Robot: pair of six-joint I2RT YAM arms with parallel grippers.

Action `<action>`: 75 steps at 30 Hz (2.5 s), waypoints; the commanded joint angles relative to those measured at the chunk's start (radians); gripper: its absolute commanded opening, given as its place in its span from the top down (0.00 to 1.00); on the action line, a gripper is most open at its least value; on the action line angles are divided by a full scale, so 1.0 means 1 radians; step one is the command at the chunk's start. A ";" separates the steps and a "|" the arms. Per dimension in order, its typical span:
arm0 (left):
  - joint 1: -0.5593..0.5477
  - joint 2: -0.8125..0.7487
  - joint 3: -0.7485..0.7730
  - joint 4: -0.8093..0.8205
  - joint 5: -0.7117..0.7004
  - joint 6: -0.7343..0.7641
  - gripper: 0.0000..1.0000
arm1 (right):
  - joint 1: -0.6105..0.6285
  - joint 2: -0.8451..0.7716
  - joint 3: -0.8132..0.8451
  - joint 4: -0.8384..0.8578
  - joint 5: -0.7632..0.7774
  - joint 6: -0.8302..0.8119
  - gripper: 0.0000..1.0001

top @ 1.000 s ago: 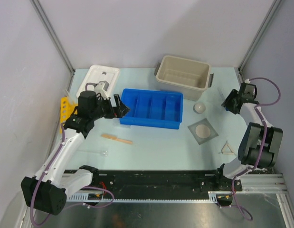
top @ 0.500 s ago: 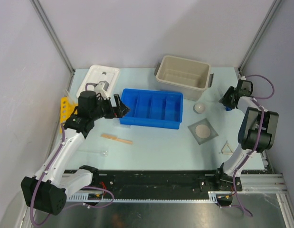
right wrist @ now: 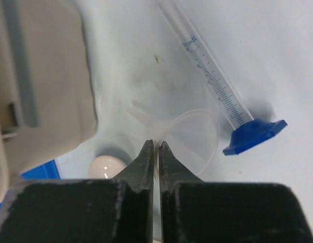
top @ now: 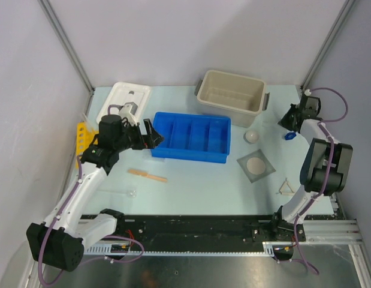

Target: Organize the chemistry lab equipment

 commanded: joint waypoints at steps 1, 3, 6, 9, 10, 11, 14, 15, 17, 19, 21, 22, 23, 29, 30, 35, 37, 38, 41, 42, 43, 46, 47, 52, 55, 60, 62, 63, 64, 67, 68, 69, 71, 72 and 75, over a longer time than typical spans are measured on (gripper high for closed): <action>-0.007 0.000 -0.004 0.026 0.021 -0.012 0.00 | 0.023 -0.139 0.054 -0.069 0.065 -0.031 1.00; -0.008 -0.002 -0.004 0.027 0.024 -0.013 0.01 | 0.033 -0.181 0.066 -0.128 0.116 -0.044 1.00; -0.007 -0.005 -0.005 0.028 0.027 -0.014 0.00 | 0.055 -0.261 0.077 -0.200 0.162 -0.074 1.00; -0.008 -0.009 -0.005 0.029 0.029 -0.016 0.00 | 0.086 -0.357 0.080 -0.256 0.113 -0.132 1.00; -0.007 -0.011 -0.005 0.030 0.029 -0.017 0.01 | 0.101 -0.388 0.080 -0.274 0.072 -0.155 1.00; -0.007 -0.013 -0.007 0.030 0.030 -0.017 0.00 | 0.116 -0.420 0.080 -0.292 0.026 -0.179 1.00; -0.008 -0.016 -0.010 0.033 0.034 -0.022 0.00 | 0.188 -0.502 0.080 -0.326 -0.081 -0.224 1.00; -0.009 -0.016 -0.010 0.034 0.035 -0.024 0.00 | 0.230 -0.521 0.079 -0.330 -0.063 -0.218 1.00; -0.012 -0.014 -0.011 0.034 0.038 -0.027 0.01 | 0.317 -0.549 0.070 -0.314 0.005 -0.168 1.00; -0.015 -0.011 -0.011 0.036 0.043 -0.029 0.01 | 0.416 -0.562 0.046 -0.261 0.106 -0.083 1.00; -0.016 -0.009 -0.012 0.038 0.046 -0.030 0.00 | 0.540 -0.558 0.022 -0.194 0.242 -0.019 1.00; -0.016 -0.009 -0.013 0.038 0.047 -0.030 0.01 | 0.611 -0.549 0.013 -0.161 0.327 0.003 1.00; -0.016 -0.012 -0.013 0.038 0.046 -0.029 0.01 | 0.676 -0.536 0.006 -0.128 0.408 0.016 1.00; -0.019 -0.035 -0.017 0.038 0.014 -0.021 0.00 | 0.908 -0.401 -0.006 0.019 0.791 -0.021 1.00; -0.019 -0.039 -0.017 0.038 0.010 -0.019 0.00 | 0.930 -0.380 -0.005 0.034 0.836 -0.035 1.00; -0.022 -0.043 -0.019 0.038 0.009 -0.020 0.00 | 0.986 -0.286 -0.005 0.057 1.000 -0.055 1.00; -0.023 -0.042 -0.018 0.038 0.013 -0.020 0.01 | 0.998 -0.253 -0.005 0.051 1.046 -0.045 1.00; -0.024 -0.041 -0.018 0.038 0.014 -0.021 0.01 | 1.002 -0.238 -0.005 0.048 1.066 -0.041 1.00; -0.027 -0.043 -0.017 0.039 0.017 -0.022 0.01 | 1.013 -0.198 -0.005 0.050 1.089 -0.040 1.00; -0.028 -0.044 -0.017 0.038 0.016 -0.022 0.01 | 1.019 -0.184 -0.005 0.053 1.098 -0.042 1.00; -0.028 -0.045 -0.017 0.038 0.016 -0.021 0.01 | 1.027 -0.170 -0.005 0.055 1.109 -0.043 1.00; -0.028 -0.047 -0.016 0.038 0.014 -0.021 0.01 | 1.049 -0.129 -0.006 0.061 1.131 -0.038 0.98; -0.029 -0.048 -0.016 0.038 0.014 -0.021 0.00 | 1.056 -0.114 -0.005 0.062 1.135 -0.035 0.98; -0.032 -0.048 -0.018 0.038 0.014 -0.022 0.00 | 1.078 -0.041 -0.005 0.067 1.141 -0.007 0.92; -0.033 -0.047 -0.016 0.038 0.015 -0.023 0.01 | 1.084 -0.001 -0.006 0.082 1.145 0.001 0.91; -0.034 -0.052 -0.018 0.038 0.013 -0.022 0.01 | 1.086 0.055 -0.006 0.106 1.184 0.008 0.90; -0.035 -0.051 -0.018 0.038 0.011 -0.022 0.00 | 1.086 0.066 -0.006 0.120 1.196 0.005 0.90; -0.036 -0.049 -0.018 0.038 0.011 -0.023 0.00 | 1.086 0.070 -0.005 0.126 1.199 0.003 0.90; -0.036 -0.048 -0.018 0.038 0.012 -0.023 0.00 | 1.086 0.076 -0.006 0.133 1.200 0.001 0.90; -0.036 -0.048 -0.018 0.038 0.011 -0.023 0.01 | 1.086 0.102 -0.005 0.144 1.204 0.003 0.88; -0.036 -0.048 -0.018 0.038 0.009 -0.023 0.01 | 1.086 0.110 -0.005 0.141 1.205 0.011 0.86; -0.036 -0.050 -0.018 0.038 0.008 -0.022 0.01 | 1.086 0.117 -0.005 0.132 1.203 0.019 0.84; -0.036 -0.050 -0.019 0.038 0.006 -0.022 0.01 | 1.087 0.124 -0.005 0.110 1.182 0.042 0.77; -0.036 -0.048 -0.018 0.038 0.007 -0.023 0.01 | 1.088 0.126 -0.005 0.098 1.164 0.050 0.74; -0.036 -0.046 -0.018 0.038 0.006 -0.023 0.00 | 1.093 0.119 -0.005 0.056 1.117 0.074 0.66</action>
